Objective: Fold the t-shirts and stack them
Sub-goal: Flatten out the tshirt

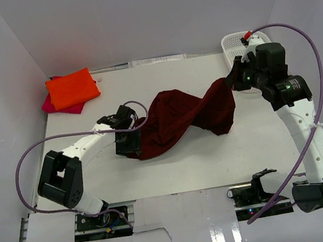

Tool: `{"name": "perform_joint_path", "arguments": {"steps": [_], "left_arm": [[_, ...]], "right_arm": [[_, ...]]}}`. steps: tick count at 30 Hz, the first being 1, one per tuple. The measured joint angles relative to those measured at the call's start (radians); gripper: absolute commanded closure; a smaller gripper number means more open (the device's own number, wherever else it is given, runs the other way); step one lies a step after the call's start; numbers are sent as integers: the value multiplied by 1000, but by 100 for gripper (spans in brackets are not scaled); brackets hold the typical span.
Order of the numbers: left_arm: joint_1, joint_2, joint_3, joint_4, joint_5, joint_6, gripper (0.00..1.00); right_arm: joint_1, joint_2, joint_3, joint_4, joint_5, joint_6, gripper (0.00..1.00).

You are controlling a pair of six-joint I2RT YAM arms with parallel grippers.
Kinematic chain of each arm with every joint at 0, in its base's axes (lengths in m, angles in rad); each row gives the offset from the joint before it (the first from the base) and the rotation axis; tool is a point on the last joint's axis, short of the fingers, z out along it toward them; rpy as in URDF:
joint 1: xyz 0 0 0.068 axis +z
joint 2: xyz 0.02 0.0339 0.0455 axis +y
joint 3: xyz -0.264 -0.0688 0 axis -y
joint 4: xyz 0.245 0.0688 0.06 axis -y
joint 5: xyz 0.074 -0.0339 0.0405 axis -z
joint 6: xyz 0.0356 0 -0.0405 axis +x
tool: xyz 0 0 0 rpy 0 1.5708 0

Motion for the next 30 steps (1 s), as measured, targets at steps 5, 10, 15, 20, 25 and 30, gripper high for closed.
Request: {"name": "perform_joint_path", "arguments": {"steps": [5,10,15,20,25,30], "left_arm": [[0,-96,-69,65,-5,-17,32],[2,-82,-94,106,-6,-42,32],[21,-82,-138,162,-4,-66,34],[48,-92,-156,189,-5,-89,35],[79,-146,-163,211,-6,-105,36],[104,-196,-173,231,14,-108,36]], "right_arm": [[0,9,9,0,3,0,92],[0,15,9,0,3,0,92],[0,15,9,0,3,0,92],[0,15,9,0,3,0,92],[0,16,9,0,3,0,92],[0,16,9,0,2,0,92]]}}
